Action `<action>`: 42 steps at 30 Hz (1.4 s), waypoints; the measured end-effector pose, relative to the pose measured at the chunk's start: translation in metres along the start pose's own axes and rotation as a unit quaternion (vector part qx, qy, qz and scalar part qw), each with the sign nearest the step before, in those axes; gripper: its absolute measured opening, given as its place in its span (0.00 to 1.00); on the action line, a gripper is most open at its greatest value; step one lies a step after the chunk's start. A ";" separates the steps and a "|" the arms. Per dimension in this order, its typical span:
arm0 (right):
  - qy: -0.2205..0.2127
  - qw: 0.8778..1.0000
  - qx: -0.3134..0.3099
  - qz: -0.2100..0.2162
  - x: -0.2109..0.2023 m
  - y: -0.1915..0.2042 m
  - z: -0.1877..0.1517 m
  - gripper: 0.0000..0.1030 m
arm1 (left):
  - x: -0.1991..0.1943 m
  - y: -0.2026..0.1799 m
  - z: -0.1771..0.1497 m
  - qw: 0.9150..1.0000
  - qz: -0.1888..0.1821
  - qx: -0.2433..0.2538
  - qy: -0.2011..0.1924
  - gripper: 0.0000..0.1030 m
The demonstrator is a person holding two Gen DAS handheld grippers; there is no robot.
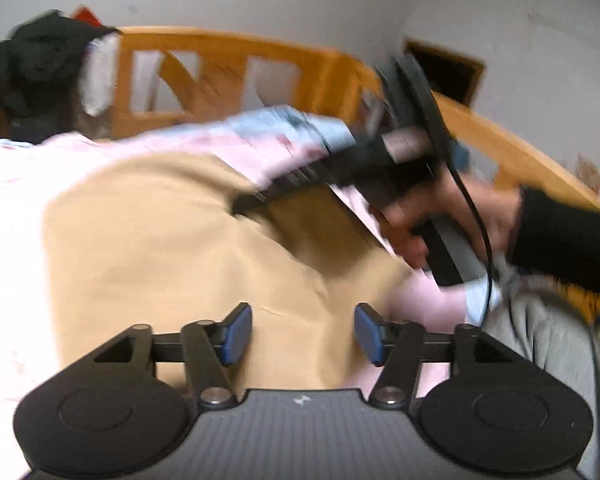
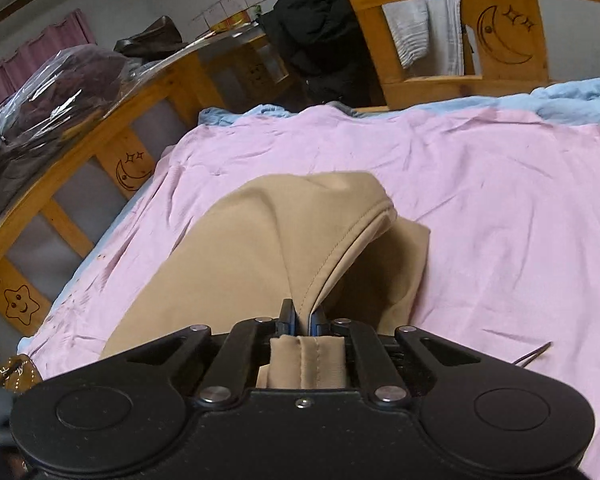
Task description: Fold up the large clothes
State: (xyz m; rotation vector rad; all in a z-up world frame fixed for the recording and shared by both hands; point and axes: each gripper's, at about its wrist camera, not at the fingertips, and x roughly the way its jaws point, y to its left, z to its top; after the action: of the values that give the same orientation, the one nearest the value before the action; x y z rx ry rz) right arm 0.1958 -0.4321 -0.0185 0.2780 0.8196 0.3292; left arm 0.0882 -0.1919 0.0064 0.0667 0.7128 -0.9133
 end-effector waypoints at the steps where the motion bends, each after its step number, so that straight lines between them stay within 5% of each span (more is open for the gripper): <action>1: -0.002 1.000 -0.009 -0.003 -0.002 0.001 0.001 0.06 | -0.009 0.007 0.001 1.000 0.018 -0.011 -0.019 0.65; 5: 0.010 0.999 -0.044 -0.020 0.004 0.004 -0.002 0.06 | -0.029 0.045 0.007 0.990 0.094 -0.082 -0.061 0.69; 9: 0.015 0.997 -0.063 -0.036 0.016 0.001 -0.012 0.05 | -0.022 0.079 0.002 0.977 0.142 -0.157 -0.019 0.68; 13: 0.010 0.995 -0.077 -0.056 0.022 0.001 -0.011 0.05 | -0.012 0.094 -0.010 0.972 0.147 -0.181 0.018 0.66; 24: 0.022 0.992 -0.087 -0.087 0.035 0.007 -0.011 0.13 | -0.004 0.085 -0.016 0.972 0.152 -0.175 0.038 0.66; 32: 0.034 0.989 -0.107 -0.094 -0.015 0.021 -0.018 0.61 | -0.002 0.084 -0.016 0.971 0.151 -0.179 0.039 0.66; 34: 0.053 0.986 -0.117 -0.104 -0.031 0.025 -0.022 0.65 | -0.002 0.083 -0.016 0.972 0.151 -0.176 0.040 0.66; 38: 0.094 0.981 -0.083 -0.147 -0.051 0.012 -0.031 0.66 | 0.000 0.081 -0.017 0.973 0.147 -0.174 0.043 0.66; 42: 0.127 0.982 0.007 -0.138 -0.056 -0.016 -0.041 0.59 | 0.001 0.079 -0.017 0.973 0.149 -0.168 0.044 0.66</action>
State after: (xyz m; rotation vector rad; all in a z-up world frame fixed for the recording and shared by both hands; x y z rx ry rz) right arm 0.1326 -0.4640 -0.0143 0.1343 1.0981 0.0988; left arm 0.1384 -0.1377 -0.0260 -0.0856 0.9048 -0.4965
